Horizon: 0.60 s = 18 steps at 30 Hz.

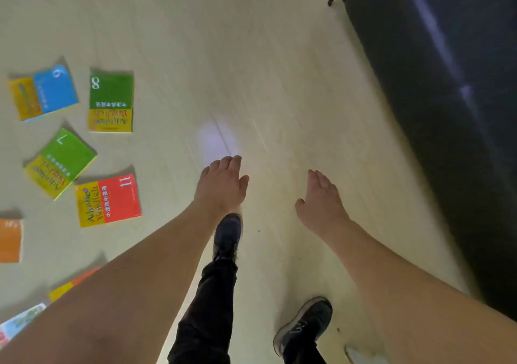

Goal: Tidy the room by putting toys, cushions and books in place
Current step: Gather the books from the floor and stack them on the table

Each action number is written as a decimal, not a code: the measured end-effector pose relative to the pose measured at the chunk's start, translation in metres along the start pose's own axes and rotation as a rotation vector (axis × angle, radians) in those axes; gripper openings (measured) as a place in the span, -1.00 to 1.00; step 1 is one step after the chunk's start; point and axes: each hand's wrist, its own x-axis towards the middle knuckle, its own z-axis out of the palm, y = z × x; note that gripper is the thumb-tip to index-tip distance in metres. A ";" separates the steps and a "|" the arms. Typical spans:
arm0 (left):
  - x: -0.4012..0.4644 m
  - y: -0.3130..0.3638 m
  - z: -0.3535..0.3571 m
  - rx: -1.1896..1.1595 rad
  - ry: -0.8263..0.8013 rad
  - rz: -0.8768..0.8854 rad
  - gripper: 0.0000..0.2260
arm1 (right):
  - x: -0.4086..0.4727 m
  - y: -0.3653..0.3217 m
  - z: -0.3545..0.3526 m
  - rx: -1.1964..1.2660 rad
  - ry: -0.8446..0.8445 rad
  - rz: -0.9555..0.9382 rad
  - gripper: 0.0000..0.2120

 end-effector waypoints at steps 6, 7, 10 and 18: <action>-0.019 -0.112 0.000 -0.136 0.034 -0.177 -0.52 | 0.029 -0.116 0.023 -0.152 -0.046 -0.182 -0.32; -0.024 -0.134 0.001 -0.172 0.047 -0.219 -0.52 | 0.032 -0.139 0.029 -0.176 -0.057 -0.219 -0.33; -0.032 -0.182 0.008 -0.251 0.071 -0.304 -0.53 | 0.042 -0.194 0.038 -0.233 -0.086 -0.289 -0.33; -0.044 -0.302 0.048 -0.530 0.116 -0.627 -0.54 | 0.081 -0.329 0.098 -0.440 -0.181 -0.447 -0.34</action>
